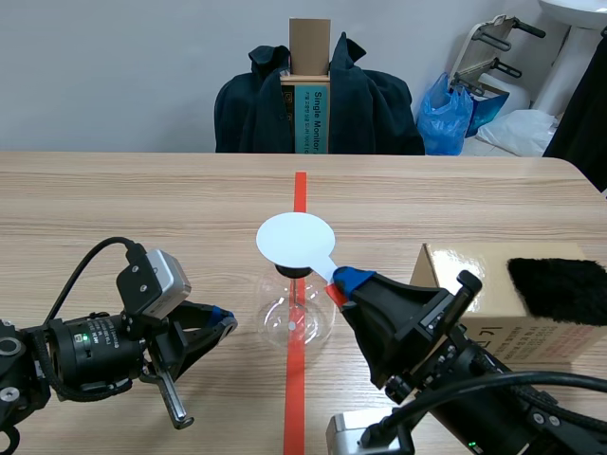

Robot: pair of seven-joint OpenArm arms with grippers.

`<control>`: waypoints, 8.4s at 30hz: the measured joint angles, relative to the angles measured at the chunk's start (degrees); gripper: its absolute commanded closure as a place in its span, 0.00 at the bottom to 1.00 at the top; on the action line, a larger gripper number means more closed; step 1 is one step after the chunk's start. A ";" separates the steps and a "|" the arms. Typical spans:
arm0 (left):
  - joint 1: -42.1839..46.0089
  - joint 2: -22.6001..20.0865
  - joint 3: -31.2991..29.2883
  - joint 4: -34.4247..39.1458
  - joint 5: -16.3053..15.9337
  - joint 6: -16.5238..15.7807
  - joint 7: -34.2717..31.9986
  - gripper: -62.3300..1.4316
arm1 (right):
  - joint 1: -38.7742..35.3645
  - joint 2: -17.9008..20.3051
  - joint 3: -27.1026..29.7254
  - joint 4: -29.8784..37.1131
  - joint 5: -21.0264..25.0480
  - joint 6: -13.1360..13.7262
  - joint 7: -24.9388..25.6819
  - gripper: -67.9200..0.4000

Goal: Do the electroscope experiment.
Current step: 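Hold the plate still at the electroscope, then move the plate toward and away from the electroscope, then put the plate down on the right, then return to the home posture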

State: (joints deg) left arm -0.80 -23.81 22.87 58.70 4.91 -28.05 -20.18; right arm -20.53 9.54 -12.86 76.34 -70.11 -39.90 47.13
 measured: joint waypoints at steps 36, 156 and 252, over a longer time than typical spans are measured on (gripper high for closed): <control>0.00 0.00 0.00 0.00 0.00 0.00 0.00 0.95 | 0.00 -0.02 0.00 0.00 0.07 0.02 -23.12 0.98; 0.00 -0.02 0.00 0.00 0.00 0.00 0.00 0.95 | 0.00 -0.02 0.00 0.00 0.04 -0.90 -17.33 0.98; 43.80 -9.99 -25.75 45.77 -12.50 -0.02 1.70 0.00 | -18.14 41.24 9.03 36.72 97.37 17.33 -26.23 0.01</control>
State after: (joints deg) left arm 43.00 -33.80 -2.87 104.47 -7.60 -28.08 -18.48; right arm -38.68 50.78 -3.84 113.06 27.27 -22.57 20.91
